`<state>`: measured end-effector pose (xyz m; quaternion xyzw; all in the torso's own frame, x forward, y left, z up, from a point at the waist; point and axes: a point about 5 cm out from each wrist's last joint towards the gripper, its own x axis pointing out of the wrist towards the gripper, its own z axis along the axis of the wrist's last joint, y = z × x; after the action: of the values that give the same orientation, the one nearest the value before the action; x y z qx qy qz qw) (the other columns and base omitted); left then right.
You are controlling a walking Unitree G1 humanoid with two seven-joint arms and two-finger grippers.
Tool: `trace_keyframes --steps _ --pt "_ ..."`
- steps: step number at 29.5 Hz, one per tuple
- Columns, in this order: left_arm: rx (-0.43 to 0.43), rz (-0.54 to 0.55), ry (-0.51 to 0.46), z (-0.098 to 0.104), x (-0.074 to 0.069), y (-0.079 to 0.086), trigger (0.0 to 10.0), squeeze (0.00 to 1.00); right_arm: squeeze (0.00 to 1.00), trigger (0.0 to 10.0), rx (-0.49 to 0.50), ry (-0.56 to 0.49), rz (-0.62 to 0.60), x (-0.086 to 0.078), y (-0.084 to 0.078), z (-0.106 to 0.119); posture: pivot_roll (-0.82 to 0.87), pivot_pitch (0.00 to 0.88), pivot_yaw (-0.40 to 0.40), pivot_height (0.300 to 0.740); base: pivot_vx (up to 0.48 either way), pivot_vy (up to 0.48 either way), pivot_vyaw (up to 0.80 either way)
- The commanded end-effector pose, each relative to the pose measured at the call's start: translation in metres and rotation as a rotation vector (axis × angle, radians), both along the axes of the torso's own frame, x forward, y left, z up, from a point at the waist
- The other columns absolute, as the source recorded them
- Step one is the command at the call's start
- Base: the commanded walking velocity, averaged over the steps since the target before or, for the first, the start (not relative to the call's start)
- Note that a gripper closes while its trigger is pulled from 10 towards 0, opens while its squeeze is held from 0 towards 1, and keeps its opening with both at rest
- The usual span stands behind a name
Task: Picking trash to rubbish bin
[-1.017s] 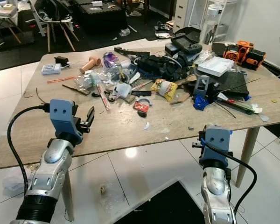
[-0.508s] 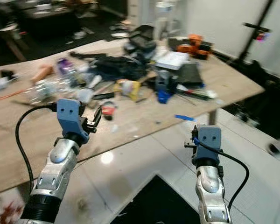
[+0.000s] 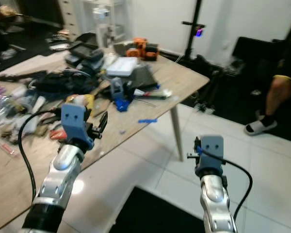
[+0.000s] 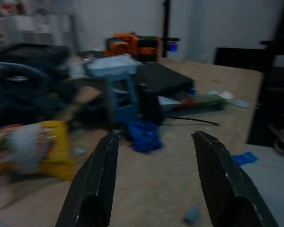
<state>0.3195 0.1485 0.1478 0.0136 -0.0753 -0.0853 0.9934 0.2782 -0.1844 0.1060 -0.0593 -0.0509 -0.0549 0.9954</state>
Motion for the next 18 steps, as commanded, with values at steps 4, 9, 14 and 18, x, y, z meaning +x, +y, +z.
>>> trace_keyframes --steps 4,9,14,18 --pt "0.012 -0.019 0.009 -0.0029 -0.0008 -0.0024 10.0 0.00 0.00 10.0 0.009 0.035 0.017 -0.0004 0.0029 -0.0068 -0.11 0.085 0.003 0.740 0.000 0.000 -0.80" --pt "0.011 -0.025 0.012 -0.0041 -0.0022 -0.0027 10.0 0.00 0.00 10.0 0.006 0.045 0.018 -0.0003 0.0034 -0.0104 -0.11 0.089 0.008 0.740 0.000 0.000 -0.80" --pt "0.008 -0.035 0.013 -0.0053 -0.0036 -0.0033 10.0 0.00 0.00 10.0 0.010 0.049 0.022 -0.0001 0.0055 -0.0109 -0.10 0.090 0.009 0.740 0.000 0.000 -0.80" --pt "-0.004 -0.040 0.014 -0.0050 -0.0031 -0.0049 10.0 0.00 0.00 10.0 0.011 0.053 0.036 0.0013 0.0088 -0.0117 -0.10 0.094 0.010 0.740 0.000 0.000 -0.80"
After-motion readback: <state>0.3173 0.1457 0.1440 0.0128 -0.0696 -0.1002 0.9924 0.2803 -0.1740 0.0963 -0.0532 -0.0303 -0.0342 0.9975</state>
